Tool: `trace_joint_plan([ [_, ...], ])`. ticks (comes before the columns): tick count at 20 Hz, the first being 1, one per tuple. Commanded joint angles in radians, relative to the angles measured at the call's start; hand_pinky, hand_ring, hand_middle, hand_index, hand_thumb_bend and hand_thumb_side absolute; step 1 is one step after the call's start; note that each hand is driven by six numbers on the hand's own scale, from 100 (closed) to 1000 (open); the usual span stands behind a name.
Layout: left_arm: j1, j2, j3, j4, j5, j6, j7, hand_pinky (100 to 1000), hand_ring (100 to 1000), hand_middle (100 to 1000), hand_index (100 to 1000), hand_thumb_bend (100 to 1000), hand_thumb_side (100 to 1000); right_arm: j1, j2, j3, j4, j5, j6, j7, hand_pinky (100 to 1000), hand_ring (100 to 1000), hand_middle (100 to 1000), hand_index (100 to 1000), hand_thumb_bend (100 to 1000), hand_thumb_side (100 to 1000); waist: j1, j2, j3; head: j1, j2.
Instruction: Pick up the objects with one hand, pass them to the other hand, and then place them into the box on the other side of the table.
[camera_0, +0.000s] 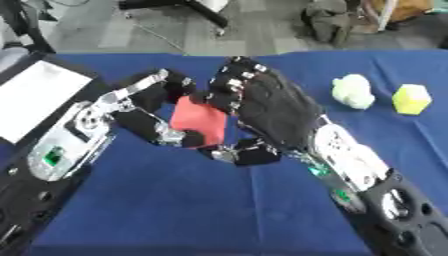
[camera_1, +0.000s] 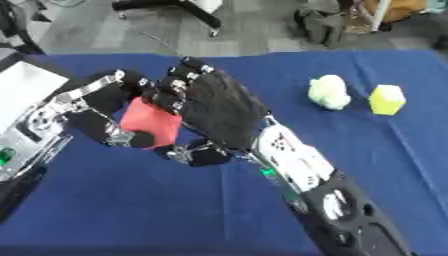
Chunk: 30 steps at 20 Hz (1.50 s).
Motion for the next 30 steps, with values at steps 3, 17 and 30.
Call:
trace_joint_plan([
  [3,-0.023,0.019,0.006,-0.008,-0.015,0.002,-0.027,581,389,346,427,616,226,-0.012,-0.007,0.009,-0.001,0.017,-0.023,0.059,686,609,492,997,637,470,0.002,-0.014,0.000,0.004,-0.002],
  [17,0.001,0.084,0.019,0.035,-0.067,-0.005,-0.034,581,387,345,426,620,221,-0.005,-0.013,0.005,0.001,0.045,0.023,0.105,686,611,507,1000,585,453,0.009,-0.014,-0.004,0.011,-0.002],
  [30,0.151,0.303,0.328,0.235,-0.332,-0.049,0.234,590,388,348,429,647,185,0.012,-0.026,-0.007,-0.002,0.048,0.058,0.060,688,612,502,1000,545,446,0.020,-0.021,0.002,0.016,-0.002],
])
